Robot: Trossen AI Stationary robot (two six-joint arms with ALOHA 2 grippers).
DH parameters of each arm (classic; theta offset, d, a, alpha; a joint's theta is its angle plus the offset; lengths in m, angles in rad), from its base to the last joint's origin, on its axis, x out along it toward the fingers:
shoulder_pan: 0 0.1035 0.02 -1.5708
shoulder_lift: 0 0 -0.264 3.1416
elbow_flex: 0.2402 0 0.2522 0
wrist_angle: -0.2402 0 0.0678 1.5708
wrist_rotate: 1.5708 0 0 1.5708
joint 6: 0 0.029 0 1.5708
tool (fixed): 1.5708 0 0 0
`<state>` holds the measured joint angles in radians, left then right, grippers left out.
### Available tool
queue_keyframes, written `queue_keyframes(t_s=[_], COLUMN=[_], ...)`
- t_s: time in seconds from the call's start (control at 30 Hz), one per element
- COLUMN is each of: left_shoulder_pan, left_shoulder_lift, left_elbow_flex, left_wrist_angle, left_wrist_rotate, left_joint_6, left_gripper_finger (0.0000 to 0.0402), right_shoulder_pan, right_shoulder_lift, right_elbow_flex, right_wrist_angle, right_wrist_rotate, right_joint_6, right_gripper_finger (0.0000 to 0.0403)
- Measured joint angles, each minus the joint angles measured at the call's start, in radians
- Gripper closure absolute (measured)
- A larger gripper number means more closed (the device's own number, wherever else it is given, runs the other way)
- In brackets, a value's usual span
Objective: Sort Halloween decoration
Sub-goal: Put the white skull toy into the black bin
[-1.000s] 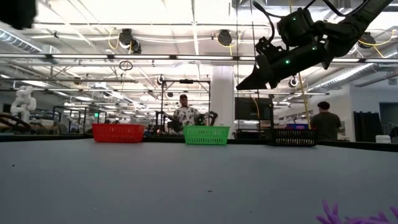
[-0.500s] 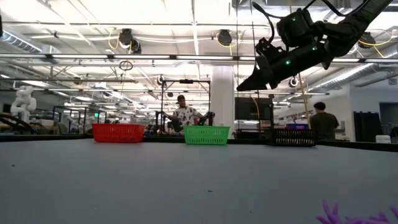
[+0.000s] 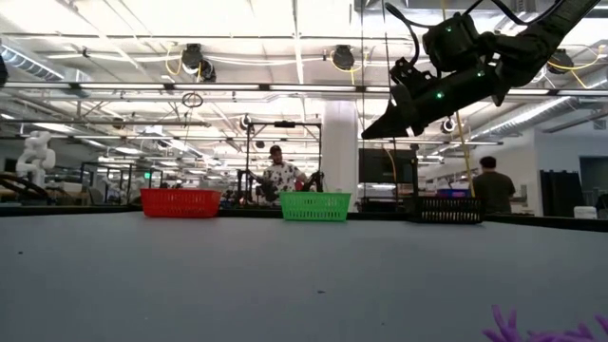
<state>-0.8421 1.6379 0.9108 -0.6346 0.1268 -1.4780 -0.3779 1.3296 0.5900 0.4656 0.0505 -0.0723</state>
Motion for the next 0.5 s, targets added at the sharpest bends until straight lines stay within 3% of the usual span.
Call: queue_keyframes(t_s=[0.5], left_shoulder_pan=[-0.006], left_shoulder_lift=[0.021], left_elbow_flex=[0.000], left_wrist_angle=[0.029], left_wrist_rotate=[0.016], left_joint_6=[-0.007], left_gripper_finger=[0.0230], right_shoulder_pan=[0.000], right_shoulder_lift=[0.000], right_elbow_flex=[0.001], right_wrist_angle=[0.000], right_wrist_rotate=[0.000], right_joint_6=[0.000], right_gripper_finger=[0.0403])
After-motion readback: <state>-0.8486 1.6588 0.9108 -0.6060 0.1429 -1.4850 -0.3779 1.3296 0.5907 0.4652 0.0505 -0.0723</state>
